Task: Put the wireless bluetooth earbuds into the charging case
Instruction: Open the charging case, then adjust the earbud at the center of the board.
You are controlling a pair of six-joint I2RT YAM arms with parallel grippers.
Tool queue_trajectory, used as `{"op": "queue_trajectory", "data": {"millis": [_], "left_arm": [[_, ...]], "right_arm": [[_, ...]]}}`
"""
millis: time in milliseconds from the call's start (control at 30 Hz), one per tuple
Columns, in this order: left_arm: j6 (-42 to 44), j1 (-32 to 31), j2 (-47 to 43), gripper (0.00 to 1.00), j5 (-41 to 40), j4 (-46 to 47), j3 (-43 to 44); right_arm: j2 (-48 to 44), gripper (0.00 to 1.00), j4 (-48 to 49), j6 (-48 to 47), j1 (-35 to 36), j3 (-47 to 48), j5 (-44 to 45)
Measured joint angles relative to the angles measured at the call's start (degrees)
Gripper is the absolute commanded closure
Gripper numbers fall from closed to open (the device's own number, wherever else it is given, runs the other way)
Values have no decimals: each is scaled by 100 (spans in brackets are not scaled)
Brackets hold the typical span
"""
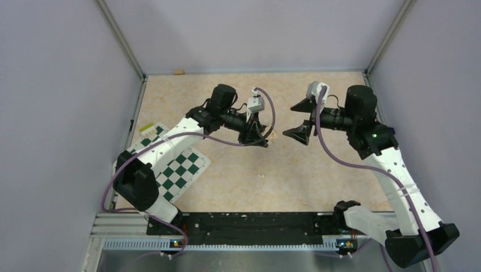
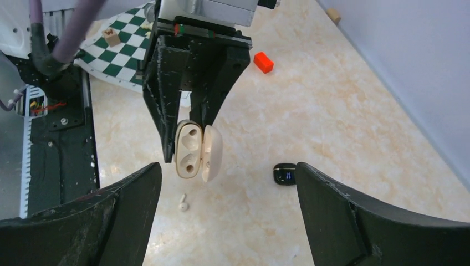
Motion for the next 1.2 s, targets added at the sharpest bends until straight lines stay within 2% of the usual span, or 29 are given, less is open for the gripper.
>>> {"op": "queue_trajectory", "data": {"millis": [133,267,433,533,800,967,1200], "left_arm": [[26,433,-31,100,-15,-2,7],[74,1215,-280,100,-22,4,-2],[407,2026,-822,100,-72,-177,-37],[581,2118,-1137,100,-63,-267,-227],[483,2133,-2083,100,-251,291,-1714],[286,2135,-2105,100,-271,710,-1764],[-107,2140,-2063,100,-275,1436,-2124]], "right_arm": [[120,13,267,310,-2,74,111],[557,14,601,640,-11,72,398],[1410,21,1110,1049,-13,74,1248],[2024,26,1375,1226,-20,76,1775],[3740,42,1493,1888,-22,564,2824],[4837,43,1414,2310,-20,1134,3018],[5399,44,1187,2509,136,1191,3283]]}}
